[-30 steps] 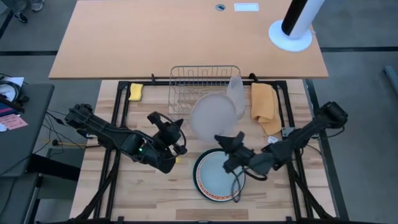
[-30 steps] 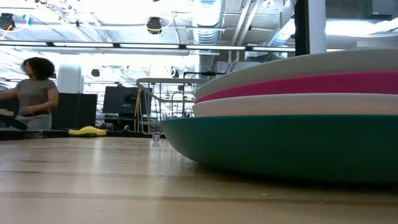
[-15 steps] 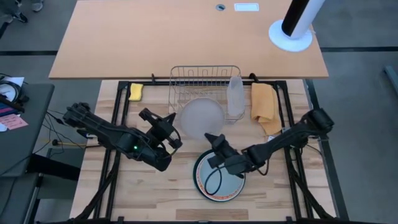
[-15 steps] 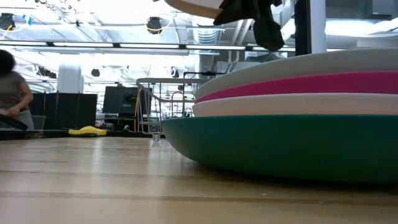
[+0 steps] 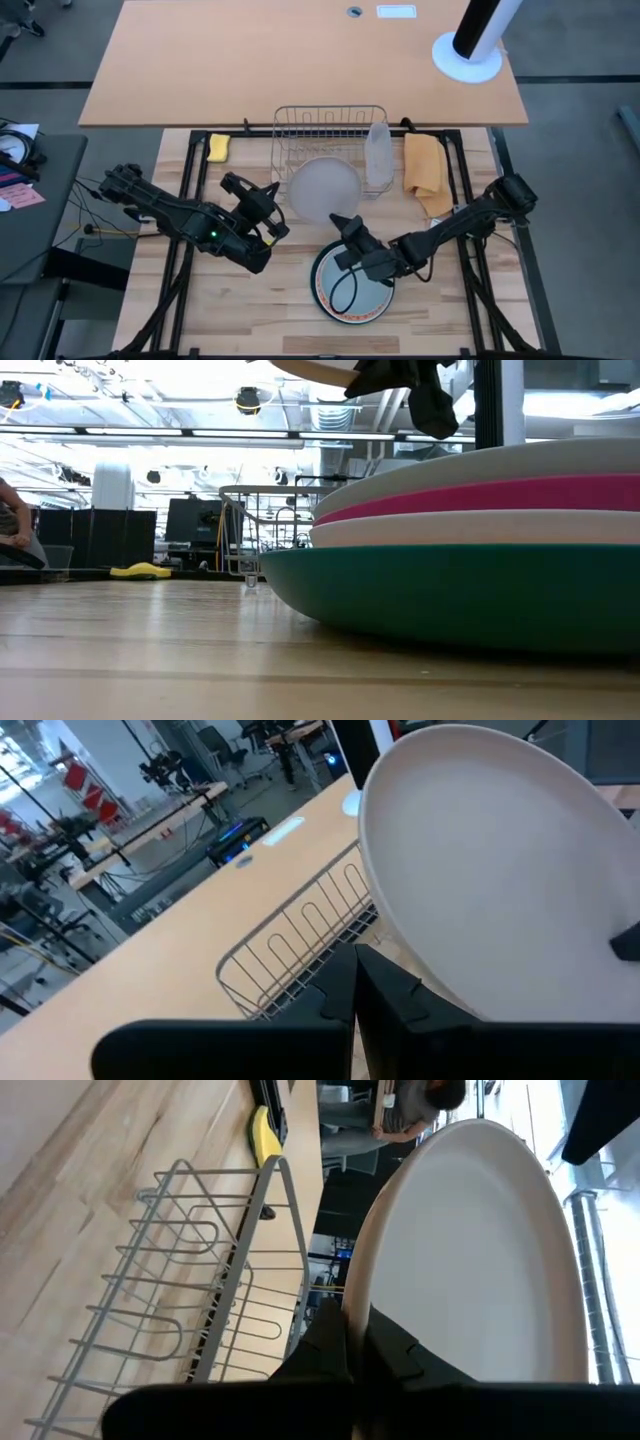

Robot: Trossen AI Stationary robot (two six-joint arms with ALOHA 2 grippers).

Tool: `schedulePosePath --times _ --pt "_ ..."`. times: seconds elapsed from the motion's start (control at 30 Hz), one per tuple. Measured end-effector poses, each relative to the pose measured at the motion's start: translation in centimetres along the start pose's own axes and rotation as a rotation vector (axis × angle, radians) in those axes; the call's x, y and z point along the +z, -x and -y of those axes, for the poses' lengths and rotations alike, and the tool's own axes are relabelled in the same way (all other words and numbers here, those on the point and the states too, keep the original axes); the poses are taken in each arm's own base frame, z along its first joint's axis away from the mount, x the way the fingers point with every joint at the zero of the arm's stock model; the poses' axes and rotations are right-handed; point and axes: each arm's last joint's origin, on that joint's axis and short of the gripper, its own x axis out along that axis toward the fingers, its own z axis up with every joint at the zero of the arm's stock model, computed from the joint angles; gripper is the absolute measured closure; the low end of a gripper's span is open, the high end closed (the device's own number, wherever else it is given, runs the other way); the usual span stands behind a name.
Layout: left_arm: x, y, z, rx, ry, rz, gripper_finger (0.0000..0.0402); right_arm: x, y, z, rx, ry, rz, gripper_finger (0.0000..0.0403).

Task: Sort dishes
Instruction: Put the gray plate into the dish rack

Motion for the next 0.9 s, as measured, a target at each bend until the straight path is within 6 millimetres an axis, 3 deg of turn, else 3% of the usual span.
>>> schedulePosePath --times 0.23,0.4,0.6,0.7,0.9 --pt "1.2 0.9 0.1 -0.083 0.187 -0.008 0.0399 0.0 0.0 0.0 0.000 -0.001 0.000 0.0401" --pt "2.8 1.3 -0.4 -0.122 0.200 0.006 0.0348 0.0 -0.1 0.1 0.000 0.000 -0.002 0.0401" --pt "7.0 -0.1 -3.7 -0.200 0.327 -0.030 0.0239 0.2 -0.3 1.6 -0.017 -0.045 -0.004 0.0401" --pt "7.7 -1.5 -4.5 -0.218 0.370 -0.054 0.0197 0.2 -0.5 2.0 -0.019 -0.056 -0.006 0.0401" --pt "7.6 -4.1 -4.4 -0.237 0.391 -0.125 0.0176 -0.2 -1.5 2.2 -0.018 -0.061 -0.029 0.0401"
